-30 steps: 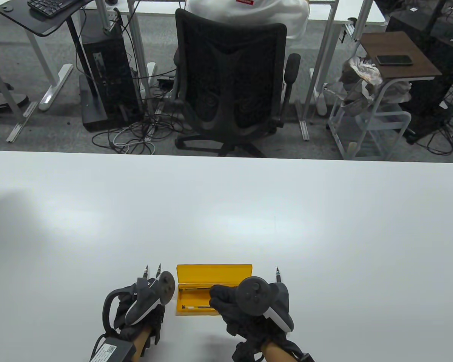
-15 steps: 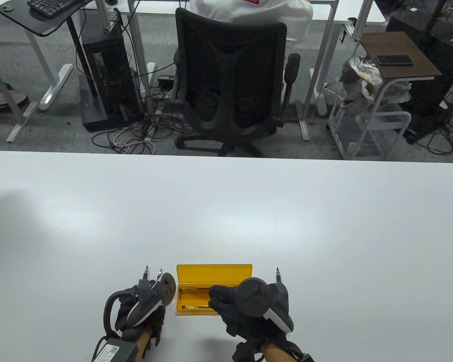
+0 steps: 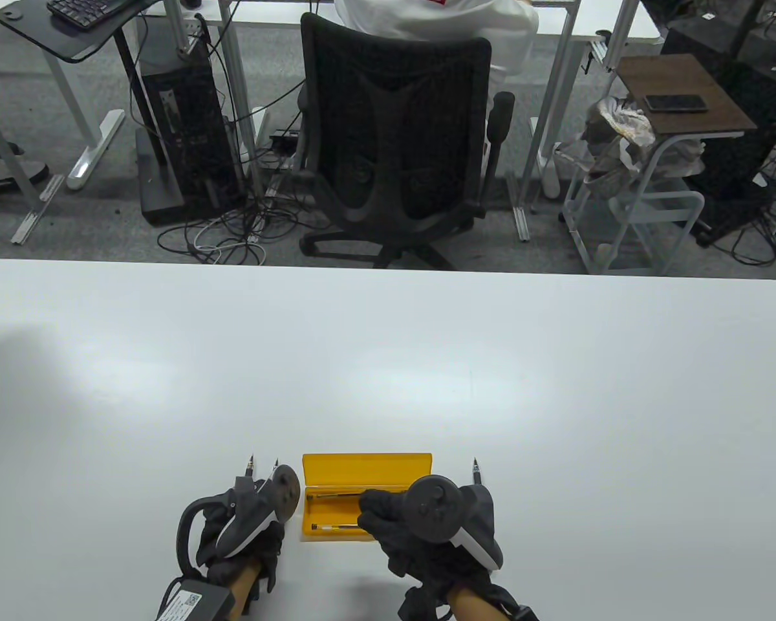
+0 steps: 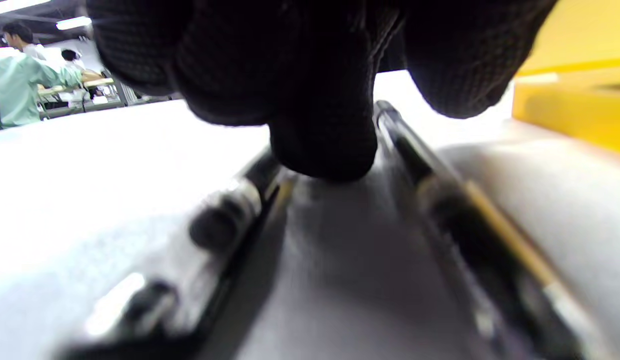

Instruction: Cap pen on the opposite end

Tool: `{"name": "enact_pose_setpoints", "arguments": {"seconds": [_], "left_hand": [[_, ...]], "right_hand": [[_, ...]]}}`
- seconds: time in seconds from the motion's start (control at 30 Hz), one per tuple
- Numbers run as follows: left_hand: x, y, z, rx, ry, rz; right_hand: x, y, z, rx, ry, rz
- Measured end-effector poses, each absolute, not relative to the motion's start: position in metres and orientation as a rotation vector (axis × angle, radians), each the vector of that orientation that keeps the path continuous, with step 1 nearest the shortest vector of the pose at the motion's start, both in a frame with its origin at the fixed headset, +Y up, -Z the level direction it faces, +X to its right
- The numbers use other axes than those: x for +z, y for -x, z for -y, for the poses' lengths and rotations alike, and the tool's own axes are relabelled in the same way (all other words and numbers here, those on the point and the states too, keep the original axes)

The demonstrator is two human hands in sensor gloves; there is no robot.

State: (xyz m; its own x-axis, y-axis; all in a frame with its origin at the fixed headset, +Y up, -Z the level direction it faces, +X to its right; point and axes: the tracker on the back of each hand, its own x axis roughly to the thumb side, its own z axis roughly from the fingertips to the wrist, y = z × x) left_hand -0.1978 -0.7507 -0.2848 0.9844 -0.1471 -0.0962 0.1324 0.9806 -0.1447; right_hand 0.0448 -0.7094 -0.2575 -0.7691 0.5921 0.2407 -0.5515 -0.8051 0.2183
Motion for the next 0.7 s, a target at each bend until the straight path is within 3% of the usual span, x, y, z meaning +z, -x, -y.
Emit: {"name": "enact_pose_setpoints", "arguments": {"seconds": [0.2, 0.3, 0.5, 0.7], "left_hand": [[-0.276, 0.192, 0.726, 0.021, -0.008, -0.035], [-0.274, 0.186, 0.723, 0.058, -0.012, 0.009], [-0.27, 0.166, 0.734, 0.012, 0.009, 0.226], [-0.27, 0.148, 0.751, -0.208, 0.061, 0.277]], "right_hand": [[-0.259, -0.049, 0.706, 2.575, -0.326, -0.118], [-0.261, -0.05, 0.705, 2.641, -0.286, -0.103], [-0.266, -0.051, 0.701, 2.823, -0.216, -0.077], [-0.268, -0.038, 0.706, 3.038, -0.223, -0.039]]}}
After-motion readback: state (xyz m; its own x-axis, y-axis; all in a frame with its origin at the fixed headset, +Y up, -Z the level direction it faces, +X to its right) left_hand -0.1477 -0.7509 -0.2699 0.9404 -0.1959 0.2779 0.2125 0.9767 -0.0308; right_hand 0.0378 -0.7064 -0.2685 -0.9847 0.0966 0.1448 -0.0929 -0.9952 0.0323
